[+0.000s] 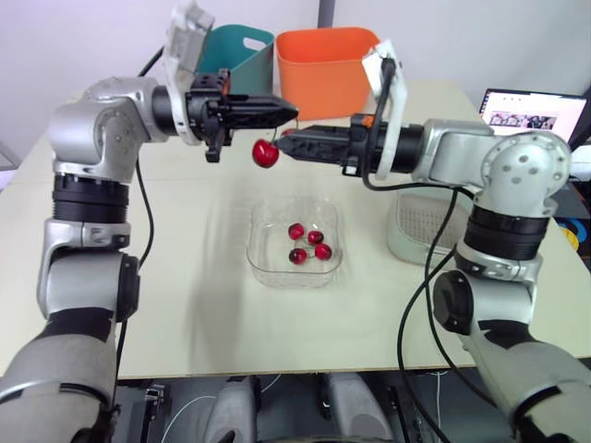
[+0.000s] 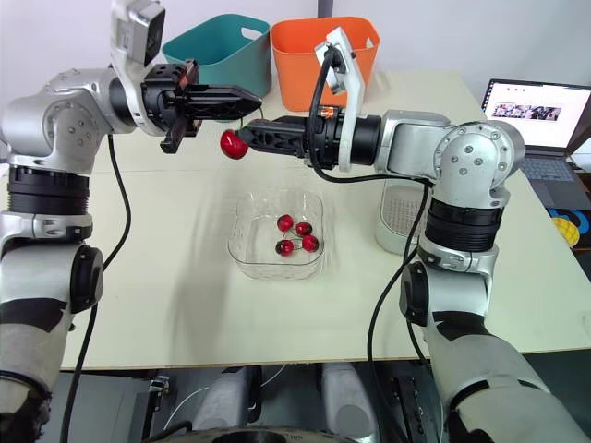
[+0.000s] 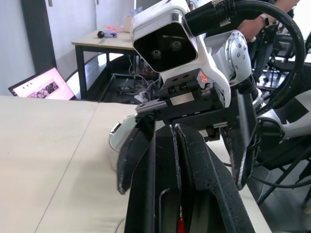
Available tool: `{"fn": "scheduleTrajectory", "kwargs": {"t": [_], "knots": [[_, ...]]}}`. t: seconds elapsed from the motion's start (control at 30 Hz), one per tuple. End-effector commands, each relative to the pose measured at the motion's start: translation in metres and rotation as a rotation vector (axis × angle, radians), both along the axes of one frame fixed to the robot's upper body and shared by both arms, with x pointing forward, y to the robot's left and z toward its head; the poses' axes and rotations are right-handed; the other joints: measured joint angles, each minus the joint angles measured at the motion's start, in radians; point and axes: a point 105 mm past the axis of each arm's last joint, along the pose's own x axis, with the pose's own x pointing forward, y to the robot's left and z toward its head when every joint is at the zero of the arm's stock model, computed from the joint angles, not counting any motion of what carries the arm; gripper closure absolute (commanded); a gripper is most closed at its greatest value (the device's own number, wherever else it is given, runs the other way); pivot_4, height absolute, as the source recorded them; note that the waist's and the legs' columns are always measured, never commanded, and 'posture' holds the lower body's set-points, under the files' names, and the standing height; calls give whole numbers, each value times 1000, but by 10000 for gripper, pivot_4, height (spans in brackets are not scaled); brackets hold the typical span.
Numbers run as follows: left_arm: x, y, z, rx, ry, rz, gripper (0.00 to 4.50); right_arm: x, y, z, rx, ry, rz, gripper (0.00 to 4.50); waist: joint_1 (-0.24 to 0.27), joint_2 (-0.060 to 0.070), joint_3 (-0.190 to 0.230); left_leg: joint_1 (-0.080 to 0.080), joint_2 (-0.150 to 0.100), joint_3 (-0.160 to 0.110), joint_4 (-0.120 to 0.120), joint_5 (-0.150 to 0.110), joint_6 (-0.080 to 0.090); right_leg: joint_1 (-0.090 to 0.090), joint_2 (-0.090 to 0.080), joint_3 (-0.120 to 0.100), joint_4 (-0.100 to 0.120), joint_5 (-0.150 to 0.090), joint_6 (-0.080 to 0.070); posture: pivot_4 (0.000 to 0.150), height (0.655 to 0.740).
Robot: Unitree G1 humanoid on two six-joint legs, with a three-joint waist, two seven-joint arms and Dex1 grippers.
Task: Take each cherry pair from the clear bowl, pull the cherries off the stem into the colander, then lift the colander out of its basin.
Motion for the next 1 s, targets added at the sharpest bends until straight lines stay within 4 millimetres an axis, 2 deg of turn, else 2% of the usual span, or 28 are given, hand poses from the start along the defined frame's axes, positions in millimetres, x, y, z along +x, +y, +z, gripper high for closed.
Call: {"fn": "scheduleTrajectory", "kwargs": {"t": [0.03, 0.2, 0.23, 0.6, 0.9, 1.0], "knots": [[-5, 2, 14, -33, -50, -9, 45000, -6, 4, 12, 20, -59, 20, 16603, 0, 0, 0, 0, 0, 0, 0, 0, 0, 0, 0, 0, 0, 0, 0, 1500, 7400], [-5, 2, 14, -37, -50, -10, 45000, -5, 5, 11, 18, -54, 20, 33547, 0, 0, 0, 0, 0, 0, 0, 0, 0, 0, 0, 0, 0, 0, 0, 1500, 7400], [-5, 2, 14, -37, -50, -10, 45000, -5, 5, 10, 18, -54, 20, 35250, 0, 0, 0, 0, 0, 0, 0, 0, 0, 0, 0, 0, 0, 0, 0, 1500, 7400], [-2, 4, 18, -50, -58, 7, 45000, -4, 4, 5, -6, -53, 32, 35424, 0, 0, 0, 0, 0, 0, 0, 0, 0, 0, 0, 0, 0, 0, 0, 1500, 7400], [1, 10, 37, -133, -55, 33, 45000, -17, 0, -26, -150, -43, 92, 35424, -1, 0, 0, 0, 0, 0, 0, 0, 0, 0, 0, 0, 0, 0, 0, 1500, 7400], [2, 11, 39, -130, -64, 42, 45000, -19, -3, -30, -168, -39, 99, 35424, -1, 0, 0, 0, 0, 0, 0, 0, 0, 0, 0, 0, 0, 0, 0, 1500, 7400]]}}
